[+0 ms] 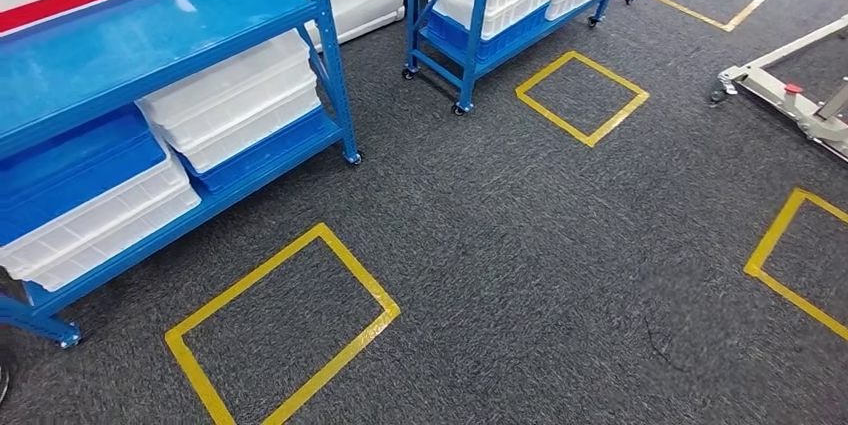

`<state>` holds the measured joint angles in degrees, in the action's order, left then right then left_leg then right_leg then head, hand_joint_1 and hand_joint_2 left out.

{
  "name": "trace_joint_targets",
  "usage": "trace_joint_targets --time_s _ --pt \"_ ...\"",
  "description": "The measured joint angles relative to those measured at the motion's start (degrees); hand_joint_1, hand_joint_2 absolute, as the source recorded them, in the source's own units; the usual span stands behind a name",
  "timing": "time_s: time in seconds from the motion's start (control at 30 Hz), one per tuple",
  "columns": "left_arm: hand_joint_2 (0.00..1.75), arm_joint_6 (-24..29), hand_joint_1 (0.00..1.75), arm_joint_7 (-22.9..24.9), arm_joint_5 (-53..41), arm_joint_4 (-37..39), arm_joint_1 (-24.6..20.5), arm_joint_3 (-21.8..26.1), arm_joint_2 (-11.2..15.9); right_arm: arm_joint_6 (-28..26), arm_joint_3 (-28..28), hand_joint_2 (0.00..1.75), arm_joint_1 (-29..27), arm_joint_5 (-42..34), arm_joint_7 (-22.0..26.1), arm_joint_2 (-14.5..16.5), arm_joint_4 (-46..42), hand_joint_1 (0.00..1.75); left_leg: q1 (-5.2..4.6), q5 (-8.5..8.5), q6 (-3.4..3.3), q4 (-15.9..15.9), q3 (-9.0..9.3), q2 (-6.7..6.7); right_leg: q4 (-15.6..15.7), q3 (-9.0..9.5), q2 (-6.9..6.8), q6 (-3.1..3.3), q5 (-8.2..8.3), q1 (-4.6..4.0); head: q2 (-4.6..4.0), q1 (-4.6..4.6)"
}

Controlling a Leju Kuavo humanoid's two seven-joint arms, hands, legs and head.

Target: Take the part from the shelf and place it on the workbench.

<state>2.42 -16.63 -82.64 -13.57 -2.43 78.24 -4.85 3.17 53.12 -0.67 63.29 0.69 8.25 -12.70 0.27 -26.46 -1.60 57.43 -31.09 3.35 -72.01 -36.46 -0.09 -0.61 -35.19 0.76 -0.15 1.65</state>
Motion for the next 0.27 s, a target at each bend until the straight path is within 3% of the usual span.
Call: trace_joint_targets --time_s 0.03,0.1,0.17,0.27 --pt "0.0 0.0 0.0 0.0 0.0 0.0 0.0 0.0 0.0 0.0 0.0 0.0 0.0 0.0 0.0 0.0 0.0 0.0 -0.04 -0.04 0.04 0.1 0.07 0.84 3.3 1.29 0.46 0.25 2.38 -0.01 0.0 -0.01" --pt "0.0 -0.1 0.0 0.0 0.0 0.0 0.0 0.0 -0.1 0.0 0.1 0.0 -0.1 0.0 0.0 0.0 0.0 0.0 -0.03 -0.11 0.26 0.2 0.03 2.36 10.6 4.35 3.04 0.82 5.95 -0.05 0.0 0.0" --pt "0.0 -0.1 0.0 0.1 0.0 0.0 0.0 0.0 -0.2 0.0 0.1 0.0 -0.1 0.0 0.0 -0.1 0.0 0.0 0.12 -0.03 0.81 0.2 -0.25 3.53 13.6 5.57 4.62 1.15 6.73 -0.21 0.0 0.01" --pt "0.0 -0.1 0.0 0.1 0.0 0.0 0.1 0.0 -0.3 0.0 0.1 0.0 0.1 0.1 0.0 0.0 0.0 0.0 0.26 0.11 1.7 0.1 -0.58 4.76 14.1 5.73 3.23 1.54 6.91 -0.26 0.0 0.01"
